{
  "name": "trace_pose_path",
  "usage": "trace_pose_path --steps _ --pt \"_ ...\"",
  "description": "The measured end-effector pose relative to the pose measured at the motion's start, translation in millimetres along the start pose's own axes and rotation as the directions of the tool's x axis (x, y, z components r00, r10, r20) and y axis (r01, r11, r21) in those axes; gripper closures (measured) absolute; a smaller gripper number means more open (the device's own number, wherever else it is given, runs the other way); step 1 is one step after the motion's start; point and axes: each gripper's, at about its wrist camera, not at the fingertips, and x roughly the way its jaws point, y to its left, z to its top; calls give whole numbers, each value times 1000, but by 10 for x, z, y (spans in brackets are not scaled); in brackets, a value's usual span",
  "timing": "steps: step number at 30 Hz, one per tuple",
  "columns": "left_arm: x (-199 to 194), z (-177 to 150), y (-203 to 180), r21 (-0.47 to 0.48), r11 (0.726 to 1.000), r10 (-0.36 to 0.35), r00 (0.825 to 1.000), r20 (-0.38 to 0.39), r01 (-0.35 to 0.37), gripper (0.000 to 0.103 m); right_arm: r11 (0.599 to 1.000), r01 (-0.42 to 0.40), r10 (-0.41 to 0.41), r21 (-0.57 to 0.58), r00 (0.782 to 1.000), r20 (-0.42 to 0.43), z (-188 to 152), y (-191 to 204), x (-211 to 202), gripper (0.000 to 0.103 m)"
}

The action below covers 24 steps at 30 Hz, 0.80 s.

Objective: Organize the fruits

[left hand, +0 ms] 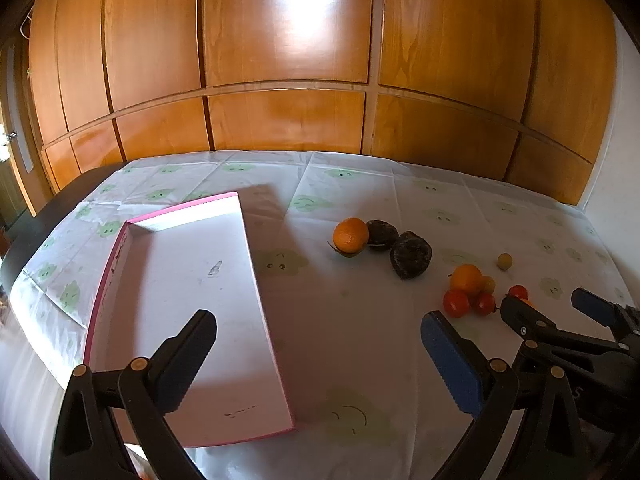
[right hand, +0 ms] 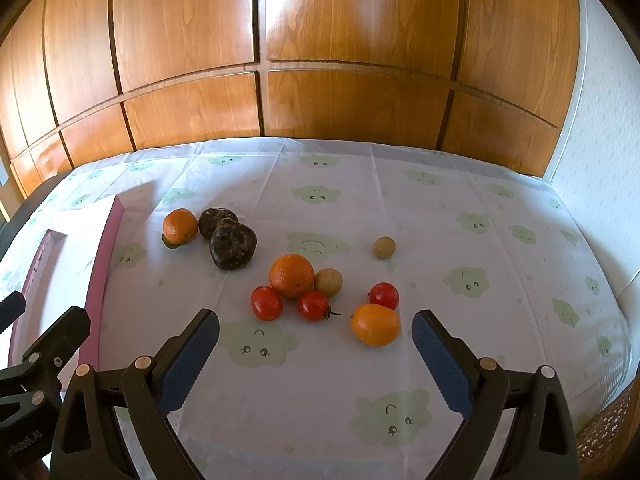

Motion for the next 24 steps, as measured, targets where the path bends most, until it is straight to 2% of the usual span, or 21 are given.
trace_pose_path --steps 16,24 --pt "31 -2 -63 11 1000 -25 1000 -16 25 0 1000 -2 2 -4 1000 9 35 -53 11 4" --pt "75 4 -154 37 992 -119 991 -54 122 0 999 -35 35 -34 999 11 141 -169 32 4"
